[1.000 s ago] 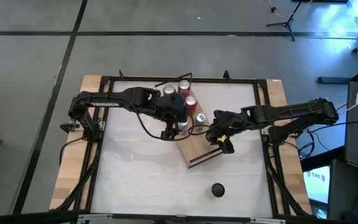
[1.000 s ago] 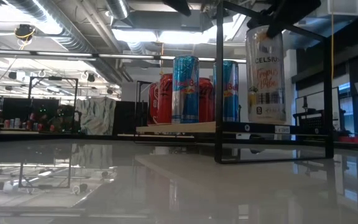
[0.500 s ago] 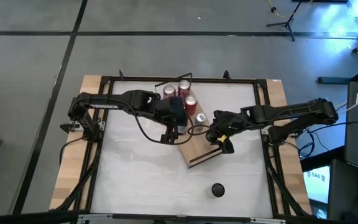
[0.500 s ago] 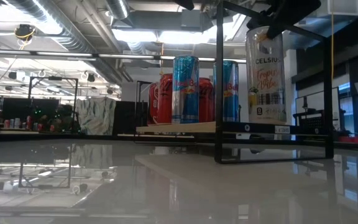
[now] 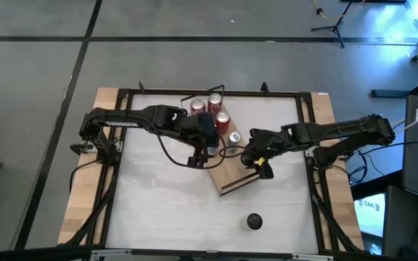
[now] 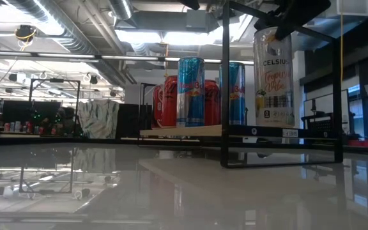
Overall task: Place canned beverage on shelf
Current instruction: Adjust the white yellow soda can on the shelf, then put the white yellow soda can on the shelf aligned with the other white yellow soda can
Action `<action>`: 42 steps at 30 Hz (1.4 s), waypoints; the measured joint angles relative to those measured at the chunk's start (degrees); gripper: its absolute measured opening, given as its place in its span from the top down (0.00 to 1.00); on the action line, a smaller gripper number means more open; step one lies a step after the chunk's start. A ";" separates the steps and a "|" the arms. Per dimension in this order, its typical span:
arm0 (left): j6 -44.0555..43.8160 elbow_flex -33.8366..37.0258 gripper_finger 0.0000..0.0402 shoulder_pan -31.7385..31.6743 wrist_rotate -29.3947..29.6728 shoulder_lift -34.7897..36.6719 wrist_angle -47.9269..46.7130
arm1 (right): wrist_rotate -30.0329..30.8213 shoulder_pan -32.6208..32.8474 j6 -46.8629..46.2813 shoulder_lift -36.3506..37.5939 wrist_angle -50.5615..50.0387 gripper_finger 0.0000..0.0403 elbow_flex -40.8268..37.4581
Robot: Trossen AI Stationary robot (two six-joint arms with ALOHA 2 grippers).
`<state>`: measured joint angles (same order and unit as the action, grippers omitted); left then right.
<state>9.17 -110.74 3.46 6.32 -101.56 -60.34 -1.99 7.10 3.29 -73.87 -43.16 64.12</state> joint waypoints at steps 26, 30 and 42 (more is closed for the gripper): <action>0.00 0.00 0.18 0.00 0.01 0.00 0.02 | 2.89 0.00 0.17 -0.17 -0.39 0.04 -0.15; 0.00 0.00 0.18 0.00 0.01 0.00 0.02 | 2.80 0.00 0.13 -0.15 -0.32 0.03 -0.15; -0.02 0.00 0.18 0.00 0.01 0.00 0.02 | -0.17 0.00 -0.02 -0.14 -0.24 0.03 4.36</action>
<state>9.15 -110.74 3.46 6.33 -101.56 -60.31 -2.15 7.09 3.27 -74.01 -43.40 68.48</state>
